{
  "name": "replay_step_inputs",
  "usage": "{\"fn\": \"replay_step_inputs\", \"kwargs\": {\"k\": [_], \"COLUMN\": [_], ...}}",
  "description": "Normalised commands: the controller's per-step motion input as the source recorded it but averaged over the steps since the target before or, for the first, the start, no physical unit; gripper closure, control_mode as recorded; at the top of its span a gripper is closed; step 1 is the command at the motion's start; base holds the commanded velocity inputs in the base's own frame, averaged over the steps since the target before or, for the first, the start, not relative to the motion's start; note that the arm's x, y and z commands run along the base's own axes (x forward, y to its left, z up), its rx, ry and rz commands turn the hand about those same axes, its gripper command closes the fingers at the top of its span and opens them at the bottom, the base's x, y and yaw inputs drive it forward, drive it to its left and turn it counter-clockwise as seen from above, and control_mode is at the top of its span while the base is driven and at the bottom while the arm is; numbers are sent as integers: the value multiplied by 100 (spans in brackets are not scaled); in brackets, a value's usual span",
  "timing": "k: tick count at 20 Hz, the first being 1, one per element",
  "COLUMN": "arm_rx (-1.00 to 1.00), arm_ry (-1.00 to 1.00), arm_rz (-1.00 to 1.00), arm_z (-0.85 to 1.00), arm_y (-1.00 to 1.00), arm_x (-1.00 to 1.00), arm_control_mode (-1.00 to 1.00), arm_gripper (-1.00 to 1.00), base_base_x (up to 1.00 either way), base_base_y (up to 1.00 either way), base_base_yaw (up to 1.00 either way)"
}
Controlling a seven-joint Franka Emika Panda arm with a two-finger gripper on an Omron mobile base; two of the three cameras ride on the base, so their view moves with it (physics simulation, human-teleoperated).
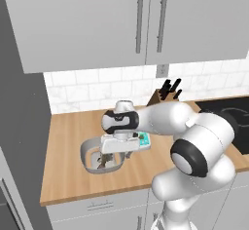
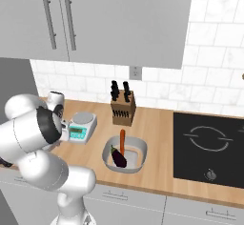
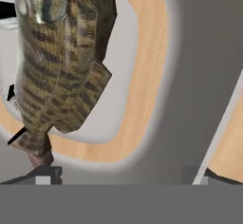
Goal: Take the meat container that has the fish and place it on the second highest rack of the freezer. Then take the vegetable container that has the carrot and eggplant and place it on the highest rack of the freezer.
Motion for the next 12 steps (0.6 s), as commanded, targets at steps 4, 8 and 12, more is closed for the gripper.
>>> {"fn": "replay_step_inputs", "kwargs": {"k": [4, 8, 12], "arm_rx": [-1, -1, -6], "arm_ry": [-2, -1, -1], "arm_rz": [0, -4, -5], "arm_z": [6, -9, -14], "arm_y": [0, 0, 0], "arm_x": [-15, -19, 0], "arm_control_mode": [-100, -100, -100], "arm_gripper": [-100, -100, -100], "base_base_x": [0, 0, 0], "base_base_y": [0, 0, 0], "base_base_yaw": [0, 0, 0]}}
